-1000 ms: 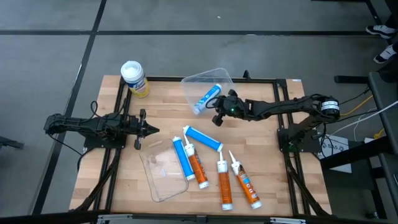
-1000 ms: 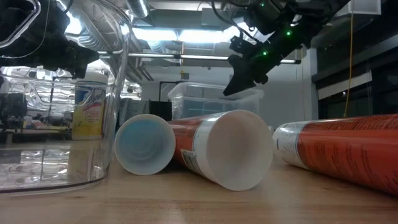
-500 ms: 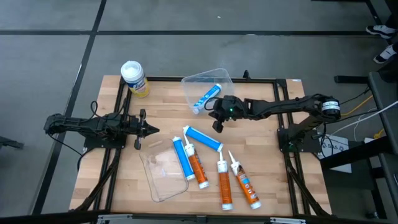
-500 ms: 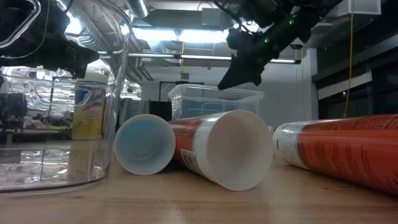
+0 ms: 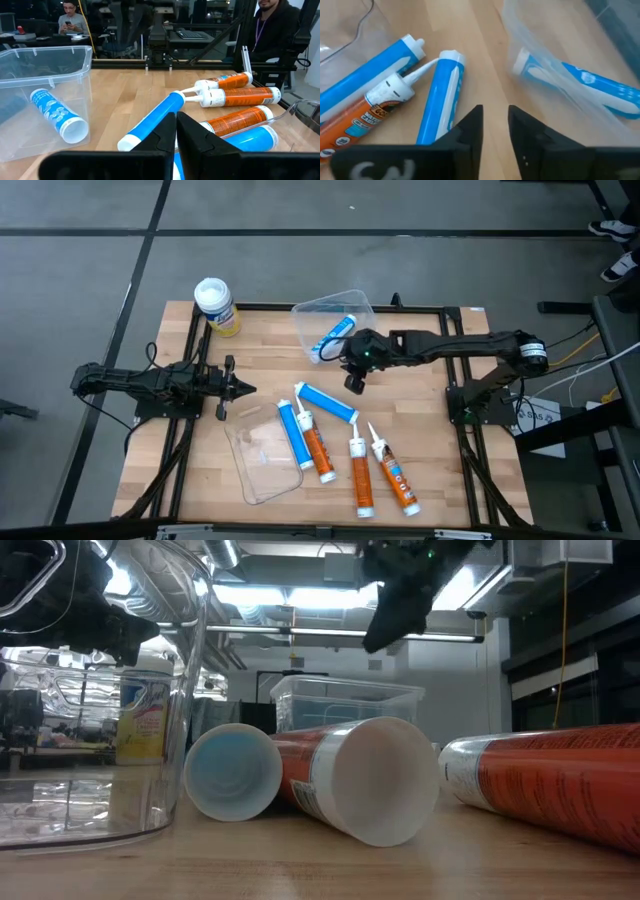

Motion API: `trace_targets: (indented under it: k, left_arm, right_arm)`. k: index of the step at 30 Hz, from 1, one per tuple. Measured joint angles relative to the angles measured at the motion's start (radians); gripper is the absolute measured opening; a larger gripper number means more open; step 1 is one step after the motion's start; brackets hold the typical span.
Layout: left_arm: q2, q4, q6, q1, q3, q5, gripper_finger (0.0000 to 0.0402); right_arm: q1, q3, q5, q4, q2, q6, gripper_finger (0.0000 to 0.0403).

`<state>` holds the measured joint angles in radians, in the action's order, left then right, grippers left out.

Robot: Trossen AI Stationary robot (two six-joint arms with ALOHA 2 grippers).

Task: Pick & place silicon tubes, Sealant and Lysol wipes
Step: Put the top blue sealant into the white bin

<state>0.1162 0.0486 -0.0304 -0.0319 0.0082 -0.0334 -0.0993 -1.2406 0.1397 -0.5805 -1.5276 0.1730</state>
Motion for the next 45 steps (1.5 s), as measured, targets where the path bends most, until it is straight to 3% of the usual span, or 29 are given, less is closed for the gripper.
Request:
trace_targets:
  k: [12,16,25,45]
  left_arm:
    - [0.000,0.000,0.000,0.000,0.000,0.000,0.0011]
    - [0.000,0.000,0.000,0.000,0.000,0.000,0.0008]
    - [0.000,0.000,0.000,0.000,0.000,0.000,0.0011]
    - [0.000,0.000,0.000,0.000,0.000,0.000,0.0010]
  right_arm:
    - [0.050,-0.245,0.036,-0.317,0.000,0.031,0.0189]
    - [0.073,-0.271,0.033,-0.393,0.002,0.015,0.0206]
    - [0.107,-0.271,-0.031,-0.484,-0.049,0.107,0.0211]
    - [0.144,-0.271,-0.063,-0.430,-0.253,0.219,0.0211]
